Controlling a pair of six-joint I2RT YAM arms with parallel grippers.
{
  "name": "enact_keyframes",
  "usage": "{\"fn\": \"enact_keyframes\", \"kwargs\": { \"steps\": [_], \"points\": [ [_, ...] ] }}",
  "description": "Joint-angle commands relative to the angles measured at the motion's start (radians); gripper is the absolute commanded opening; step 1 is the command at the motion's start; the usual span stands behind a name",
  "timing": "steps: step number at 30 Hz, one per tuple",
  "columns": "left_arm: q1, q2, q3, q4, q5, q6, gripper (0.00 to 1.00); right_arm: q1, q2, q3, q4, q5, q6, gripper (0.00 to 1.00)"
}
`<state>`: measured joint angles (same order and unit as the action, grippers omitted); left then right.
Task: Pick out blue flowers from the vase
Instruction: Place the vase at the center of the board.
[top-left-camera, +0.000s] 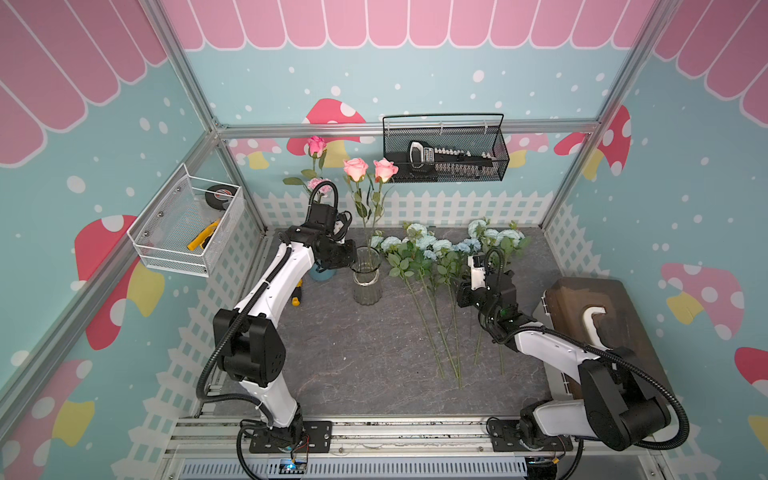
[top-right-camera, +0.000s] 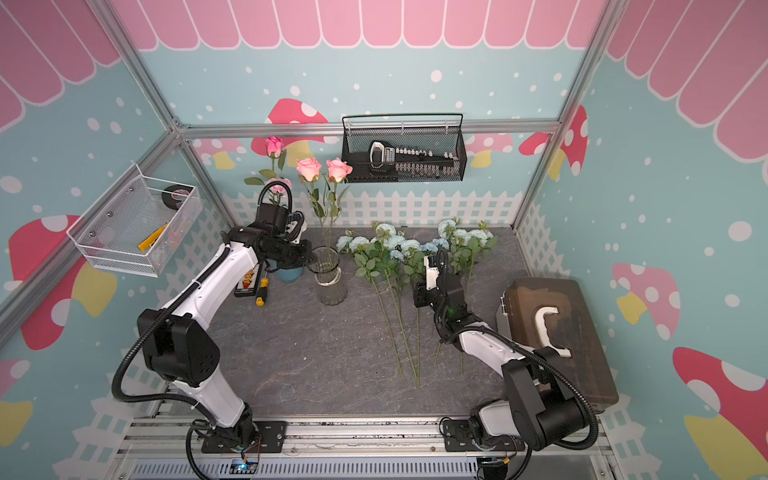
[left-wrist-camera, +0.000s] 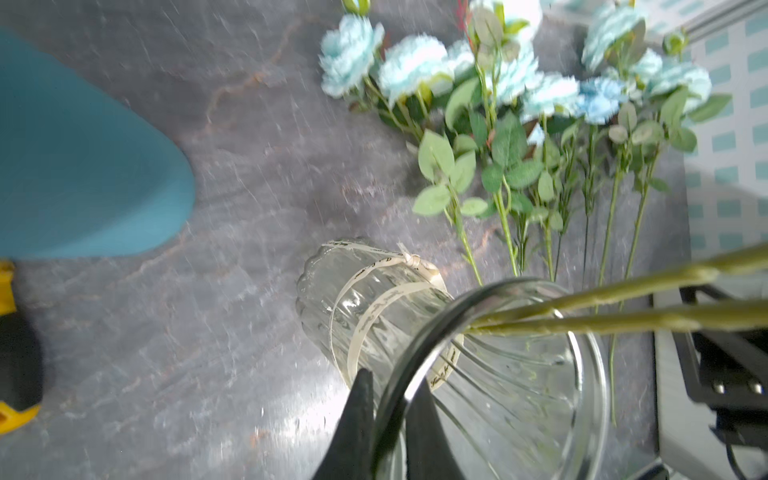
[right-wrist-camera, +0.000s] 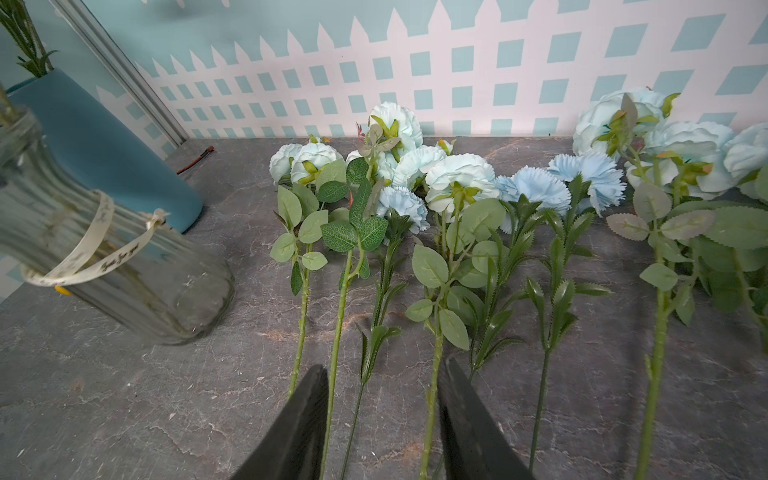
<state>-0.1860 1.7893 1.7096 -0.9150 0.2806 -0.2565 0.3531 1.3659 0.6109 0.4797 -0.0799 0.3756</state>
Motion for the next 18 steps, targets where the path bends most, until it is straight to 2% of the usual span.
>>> {"fn": "enact_keyframes", "kwargs": {
  "steps": [1, 7, 13, 15, 16, 18],
  "points": [
    [0.030, 0.069, 0.097, 0.012, -0.084, 0.025, 0.00, -0.003, 0.013, 0.020, 0.031, -0.004, 0.008, 0.43],
    [0.078, 0.178, 0.235, -0.050, -0.100, 0.041, 0.00, -0.005, 0.023, 0.026, 0.033, -0.017, 0.011, 0.43],
    [0.084, 0.246, 0.341, -0.116, -0.117, 0.049, 0.01, -0.005, 0.028, 0.026, 0.036, -0.021, 0.011, 0.43],
    [0.084, 0.253, 0.356, -0.123, -0.126, 0.048, 0.13, -0.005, 0.028, 0.029, 0.036, -0.022, 0.011, 0.43],
    [0.084, 0.254, 0.360, -0.124, -0.126, 0.048, 0.22, -0.005, 0.028, 0.027, 0.035, -0.021, 0.011, 0.43],
    [0.083, 0.252, 0.360, -0.122, -0.123, 0.046, 0.34, -0.005, 0.028, 0.026, 0.034, -0.023, 0.011, 0.43]
  ]
}}
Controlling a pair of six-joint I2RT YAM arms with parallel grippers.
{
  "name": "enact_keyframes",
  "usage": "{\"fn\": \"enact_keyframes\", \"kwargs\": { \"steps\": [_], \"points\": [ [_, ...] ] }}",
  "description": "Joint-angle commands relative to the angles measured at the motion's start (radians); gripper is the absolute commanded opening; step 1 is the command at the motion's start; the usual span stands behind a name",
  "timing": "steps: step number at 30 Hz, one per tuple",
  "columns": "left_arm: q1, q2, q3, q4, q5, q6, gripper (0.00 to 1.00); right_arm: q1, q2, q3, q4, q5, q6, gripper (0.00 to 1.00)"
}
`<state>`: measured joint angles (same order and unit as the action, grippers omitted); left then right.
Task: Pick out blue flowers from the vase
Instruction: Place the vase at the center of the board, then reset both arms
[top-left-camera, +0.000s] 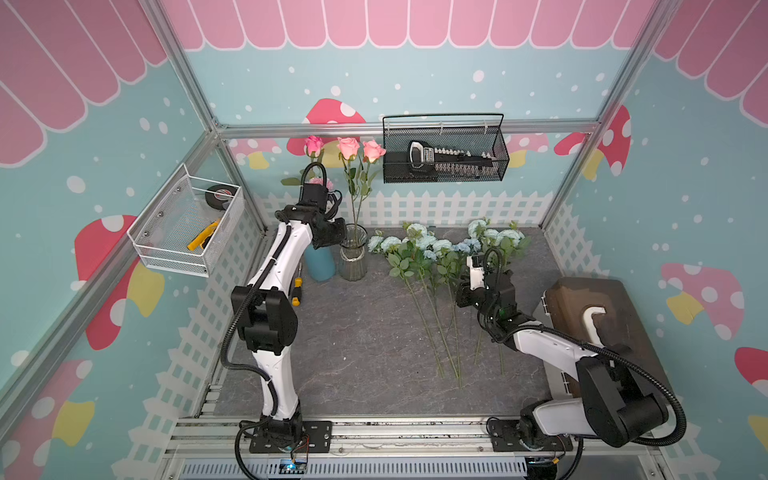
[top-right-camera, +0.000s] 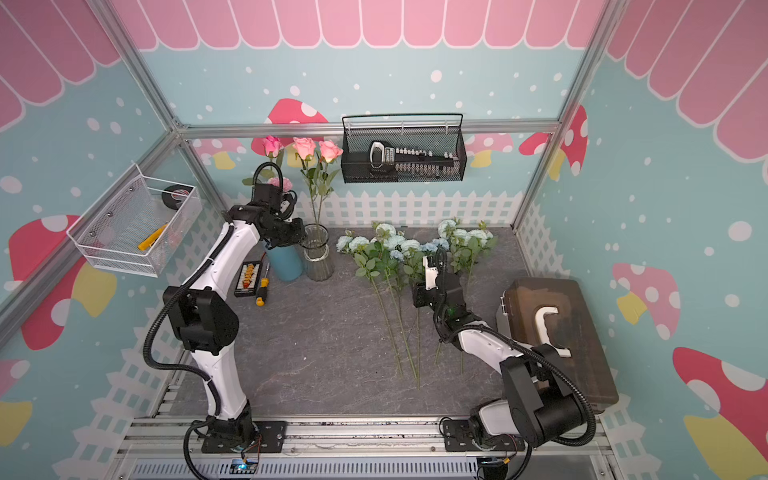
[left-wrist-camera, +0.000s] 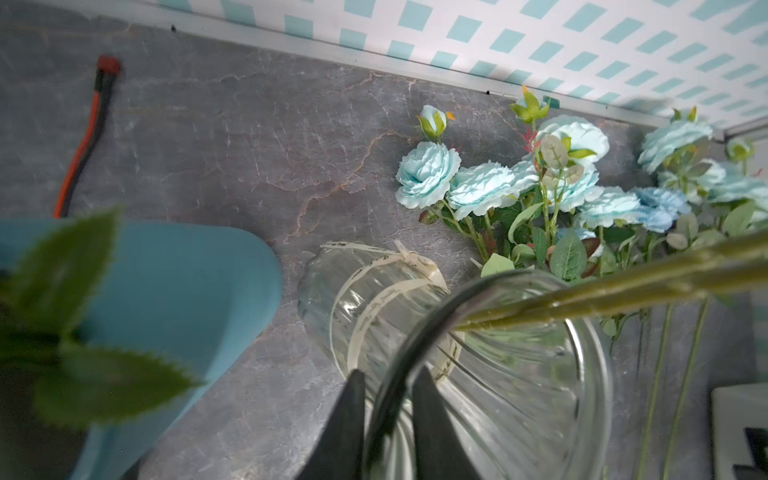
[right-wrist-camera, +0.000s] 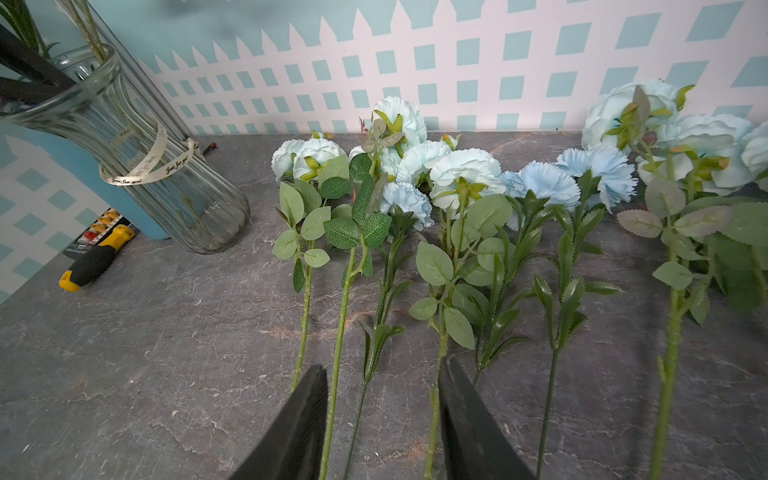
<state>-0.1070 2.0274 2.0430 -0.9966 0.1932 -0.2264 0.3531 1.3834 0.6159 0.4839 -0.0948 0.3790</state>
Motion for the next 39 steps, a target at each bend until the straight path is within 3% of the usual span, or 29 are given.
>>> {"fn": "enact_keyframes", "kwargs": {
  "steps": [1, 9, 15, 23, 31, 34, 36, 39],
  "points": [
    [0.004, 0.013, 0.026, -0.043, -0.035, 0.016, 0.41, -0.005, 0.011, 0.022, 0.031, -0.008, 0.008, 0.43],
    [-0.040, -0.074, 0.016, -0.020, -0.097, 0.019, 0.62, -0.005, 0.008, 0.022, 0.032, -0.011, 0.008, 0.43],
    [-0.108, -0.197, -0.014, -0.004, -0.209, 0.020, 0.66, -0.005, 0.006, 0.019, 0.032, -0.008, 0.006, 0.43],
    [-0.145, -0.607, -0.564, 0.365, -0.282, -0.054, 0.65, -0.005, -0.026, -0.009, 0.056, 0.002, 0.000, 0.45],
    [-0.252, -1.083, -1.185, 0.777, -0.521, -0.032, 0.67, -0.005, -0.113, -0.067, 0.081, 0.063, -0.024, 0.45],
    [-0.252, -1.195, -1.415, 0.948, -0.687, -0.017, 0.81, -0.007, -0.167, -0.091, 0.067, 0.115, -0.049, 0.47],
    [-0.249, -1.223, -1.533, 1.035, -0.751, -0.008, 0.86, -0.007, -0.223, -0.066, -0.052, 0.209, -0.091, 0.53],
    [-0.245, -1.237, -1.621, 1.106, -0.792, 0.037, 0.87, -0.009, -0.344, -0.045, -0.232, 0.407, -0.120, 0.70]
  ]
}}
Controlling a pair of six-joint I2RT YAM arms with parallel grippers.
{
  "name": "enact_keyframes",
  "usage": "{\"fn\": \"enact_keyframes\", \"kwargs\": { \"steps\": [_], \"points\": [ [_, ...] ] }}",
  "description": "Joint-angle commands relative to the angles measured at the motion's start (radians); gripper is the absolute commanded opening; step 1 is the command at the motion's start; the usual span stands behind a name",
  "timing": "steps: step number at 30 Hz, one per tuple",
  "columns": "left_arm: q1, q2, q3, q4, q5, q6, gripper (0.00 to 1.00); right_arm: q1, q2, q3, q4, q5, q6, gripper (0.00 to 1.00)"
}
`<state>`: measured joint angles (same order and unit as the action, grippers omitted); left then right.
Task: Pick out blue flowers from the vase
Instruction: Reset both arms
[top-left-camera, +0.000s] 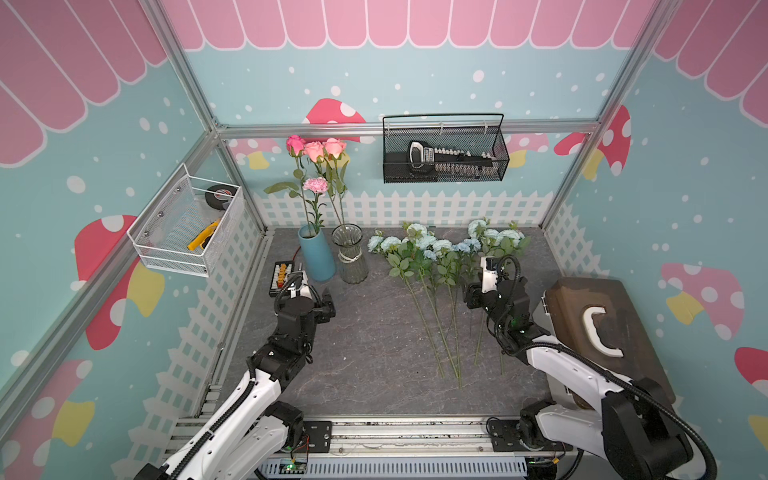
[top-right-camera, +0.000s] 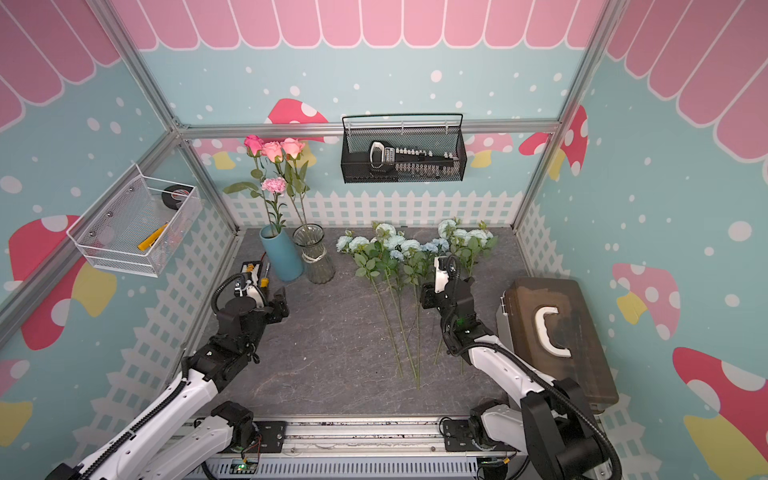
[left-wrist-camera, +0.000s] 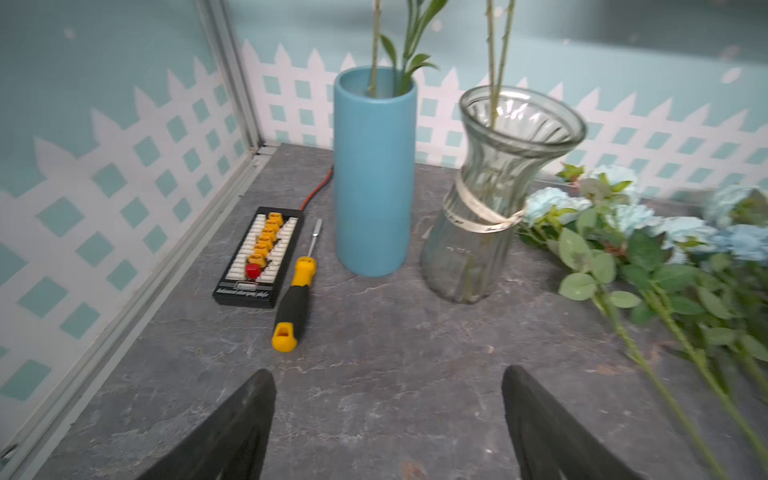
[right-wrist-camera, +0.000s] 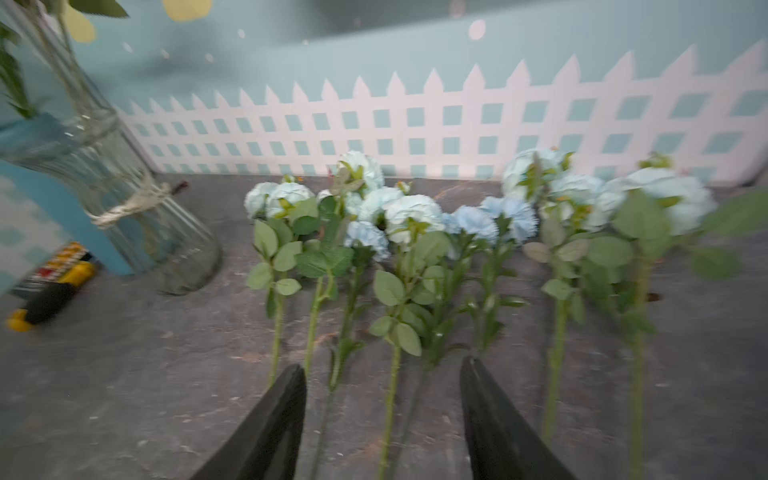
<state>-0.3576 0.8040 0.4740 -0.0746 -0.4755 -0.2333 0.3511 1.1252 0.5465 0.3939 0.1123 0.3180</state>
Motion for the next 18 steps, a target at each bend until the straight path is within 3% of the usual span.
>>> {"fn": "enact_keyframes", "kwargs": {
  "steps": [1, 3, 5, 9, 14, 18],
  "points": [
    [0.011, -0.011, -0.075, 0.218, -0.143, 0.057, 0.89, -0.010, -0.126, 0.015, -0.160, 0.241, -0.072, 0.77],
    [0.030, 0.000, -0.138, 0.338, -0.186, 0.078, 0.92, -0.014, -0.196, -0.005, -0.177, 0.288, -0.076, 0.91],
    [0.085, 0.034, -0.206, 0.499, -0.099, 0.141, 0.92, -0.017, -0.254, -0.019, -0.214, 0.316, -0.097, 0.98],
    [0.191, 0.170, -0.181, 0.550, -0.022, 0.175, 0.96, -0.027, -0.290, -0.048, -0.223, 0.365, -0.169, 0.99],
    [0.207, 0.380, -0.193, 0.817, -0.015, 0.212, 0.96, -0.062, -0.211, -0.067, -0.145, 0.444, -0.273, 0.99],
    [0.218, 0.575, -0.198, 1.044, 0.009, 0.199, 0.96, -0.140, -0.084, -0.106, 0.014, 0.414, -0.309, 0.99]
  ]
}}
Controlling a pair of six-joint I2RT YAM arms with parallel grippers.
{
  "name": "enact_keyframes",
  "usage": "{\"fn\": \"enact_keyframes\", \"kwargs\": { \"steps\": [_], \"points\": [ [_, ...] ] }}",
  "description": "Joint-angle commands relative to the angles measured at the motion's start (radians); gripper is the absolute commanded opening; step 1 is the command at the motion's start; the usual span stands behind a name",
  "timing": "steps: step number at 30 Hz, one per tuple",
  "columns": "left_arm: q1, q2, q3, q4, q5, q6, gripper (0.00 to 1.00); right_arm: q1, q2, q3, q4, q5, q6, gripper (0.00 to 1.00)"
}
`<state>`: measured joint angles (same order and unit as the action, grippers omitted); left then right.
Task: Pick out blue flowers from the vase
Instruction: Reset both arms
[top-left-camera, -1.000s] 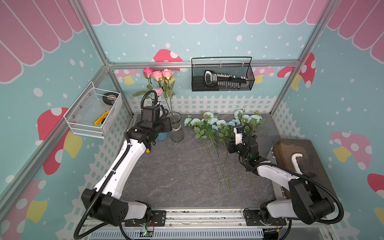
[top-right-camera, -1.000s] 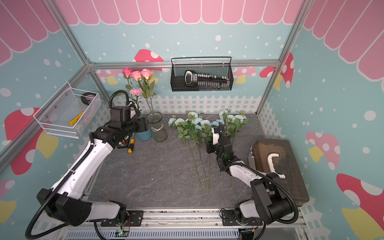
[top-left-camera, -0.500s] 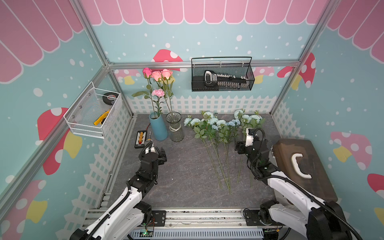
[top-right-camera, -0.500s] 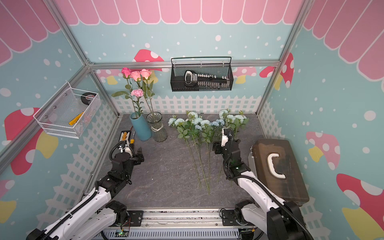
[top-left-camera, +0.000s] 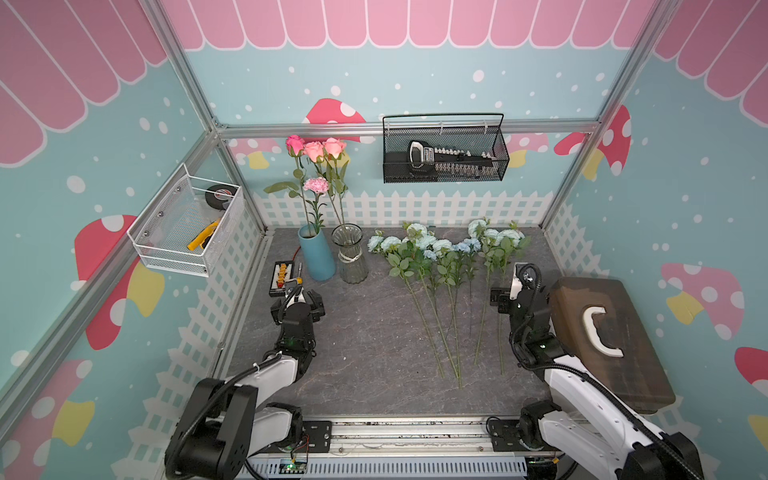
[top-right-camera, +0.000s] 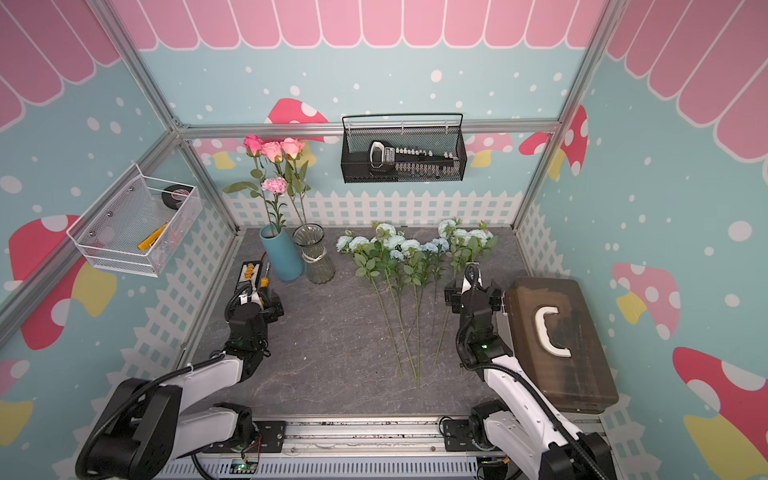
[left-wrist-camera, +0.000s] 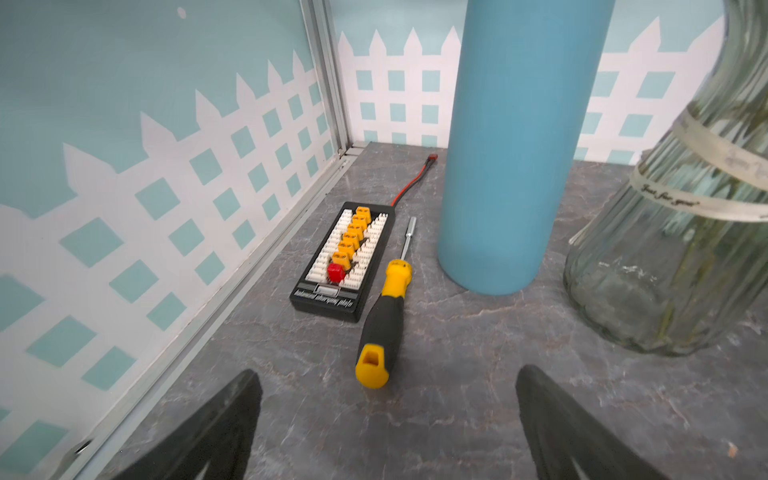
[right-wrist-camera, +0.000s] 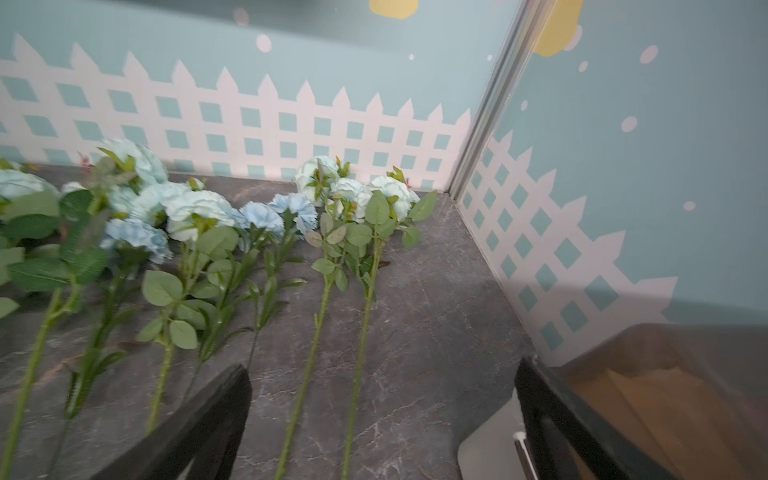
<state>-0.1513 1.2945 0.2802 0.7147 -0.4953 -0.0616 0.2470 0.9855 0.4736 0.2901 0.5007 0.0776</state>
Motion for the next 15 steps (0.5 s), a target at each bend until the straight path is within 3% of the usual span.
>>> {"fn": "enact_keyframes", "kwargs": {
  "steps": [1, 4, 6, 13, 15],
  "points": [
    [0.015, 0.145, -0.004, 0.302, 0.042, 0.035, 0.96, -0.056, 0.089, -0.045, 0.167, 0.024, -0.058, 0.99],
    [0.007, 0.284, -0.010, 0.492, 0.066, 0.077, 0.96, -0.105, 0.158, -0.093, 0.292, -0.007, -0.016, 0.99],
    [0.008, 0.237, 0.008, 0.372, 0.063, 0.052, 0.96, -0.131, 0.192, -0.119, 0.353, -0.014, -0.005, 0.99],
    [0.023, 0.258, 0.033, 0.369, 0.077, 0.046, 0.96, -0.205, 0.404, -0.194, 0.644, -0.016, 0.067, 0.99],
    [0.035, 0.242, 0.079, 0.244, 0.148, 0.048, 0.96, -0.206, 0.449, -0.170, 0.644, -0.079, 0.038, 0.99]
  ]
}}
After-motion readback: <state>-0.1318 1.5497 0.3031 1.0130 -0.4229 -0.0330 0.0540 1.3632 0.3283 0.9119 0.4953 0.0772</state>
